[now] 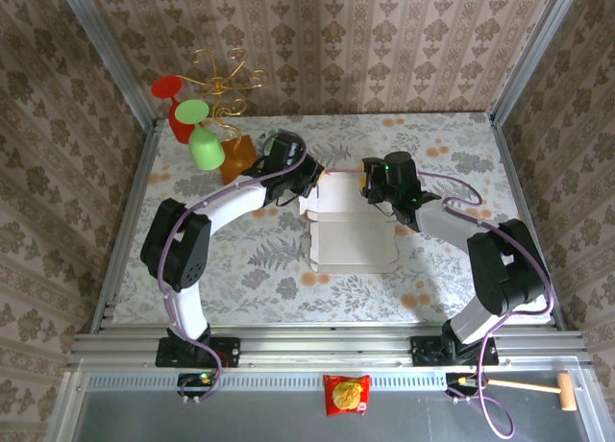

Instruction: Fold the paper box

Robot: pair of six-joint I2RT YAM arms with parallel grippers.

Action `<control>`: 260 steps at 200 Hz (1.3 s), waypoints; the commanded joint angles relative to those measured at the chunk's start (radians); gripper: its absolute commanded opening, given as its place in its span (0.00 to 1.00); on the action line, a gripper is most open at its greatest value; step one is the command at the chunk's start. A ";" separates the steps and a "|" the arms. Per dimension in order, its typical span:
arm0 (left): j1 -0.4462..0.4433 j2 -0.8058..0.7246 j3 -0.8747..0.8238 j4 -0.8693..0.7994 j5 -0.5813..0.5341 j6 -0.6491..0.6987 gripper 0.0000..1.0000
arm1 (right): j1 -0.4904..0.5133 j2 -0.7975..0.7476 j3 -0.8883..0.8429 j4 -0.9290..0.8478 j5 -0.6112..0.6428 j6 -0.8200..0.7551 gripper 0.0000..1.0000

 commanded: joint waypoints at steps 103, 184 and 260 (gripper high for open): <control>-0.021 -0.057 -0.010 -0.003 -0.036 0.006 0.00 | 0.026 0.122 0.145 -0.063 0.124 -0.021 0.27; -0.027 -0.053 -0.002 -0.003 -0.039 0.007 0.00 | 0.047 0.141 0.162 -0.115 0.146 -0.027 0.22; -0.028 -0.063 -0.005 -0.012 -0.034 0.007 0.00 | 0.047 0.167 0.179 -0.109 0.164 -0.028 0.09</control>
